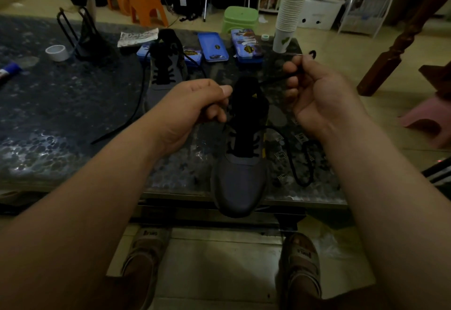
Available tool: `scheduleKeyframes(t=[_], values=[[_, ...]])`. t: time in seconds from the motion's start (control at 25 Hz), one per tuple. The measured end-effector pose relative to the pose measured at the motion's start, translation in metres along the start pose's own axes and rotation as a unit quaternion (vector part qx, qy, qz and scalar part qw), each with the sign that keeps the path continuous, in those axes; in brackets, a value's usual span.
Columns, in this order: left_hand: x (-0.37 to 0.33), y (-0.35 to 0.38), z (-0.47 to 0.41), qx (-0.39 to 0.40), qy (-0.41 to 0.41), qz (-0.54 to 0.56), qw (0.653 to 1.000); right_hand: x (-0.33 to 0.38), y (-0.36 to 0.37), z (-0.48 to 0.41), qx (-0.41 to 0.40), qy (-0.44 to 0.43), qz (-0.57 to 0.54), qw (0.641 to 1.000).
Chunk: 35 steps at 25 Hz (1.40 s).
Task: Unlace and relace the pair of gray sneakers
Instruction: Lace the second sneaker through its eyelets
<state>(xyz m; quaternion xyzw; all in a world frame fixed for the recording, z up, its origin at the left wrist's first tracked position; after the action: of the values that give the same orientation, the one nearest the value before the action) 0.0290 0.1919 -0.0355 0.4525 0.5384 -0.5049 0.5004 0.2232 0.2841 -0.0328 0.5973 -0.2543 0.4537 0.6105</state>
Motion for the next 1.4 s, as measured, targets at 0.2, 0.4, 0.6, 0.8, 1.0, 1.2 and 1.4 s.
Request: scheduleKeyframes(t=[0.2, 0.4, 0.6, 0.8, 1.0, 1.2, 1.4], values=[[0.002, -0.011, 0.0, -0.063, -0.012, -0.075, 0.995, 0.007, -0.004, 0.008, -0.025, -0.029, 0.053, 0.998], [-0.014, 0.019, 0.0, -0.011, 0.044, -0.128, 0.991, -0.025, 0.051, 0.033, 0.085, -0.02, 0.193, 0.977], [-0.015, 0.011, 0.006, -0.011, 0.041, -0.136, 0.99, -0.035, 0.051, 0.027, 0.101, 0.01, 0.171, 0.98], [-0.007, 0.003, 0.007, -0.027, 0.021, -0.146, 0.989, -0.027, 0.045, 0.023, 0.092, 0.01, 0.132, 0.987], [-0.008, 0.02, 0.007, 0.01, 0.039, -0.069, 0.997, -0.045, 0.059, 0.03, 0.102, 0.018, 0.186, 0.977], [0.003, -0.026, 0.01, -0.079, -0.019, -0.27, 0.959, -0.037, 0.03, 0.018, 0.026, 0.043, 0.107, 0.993], [0.009, -0.043, 0.017, -0.104, -0.043, -0.43, 0.896, -0.034, 0.023, 0.018, 0.001, 0.0, 0.192, 0.981]])
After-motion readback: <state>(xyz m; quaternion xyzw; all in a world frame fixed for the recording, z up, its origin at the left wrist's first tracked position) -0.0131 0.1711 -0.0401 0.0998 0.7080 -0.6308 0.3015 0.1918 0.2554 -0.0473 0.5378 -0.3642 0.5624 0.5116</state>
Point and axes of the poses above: each hand's wrist, its own z-axis away from the middle knuckle, its own y-axis out of the palm, x = y × z, the point moved 9 cm from there along -z, towards the middle knuckle, and after that the axes turned 3 degrees about -z, right-handed, at the moved point
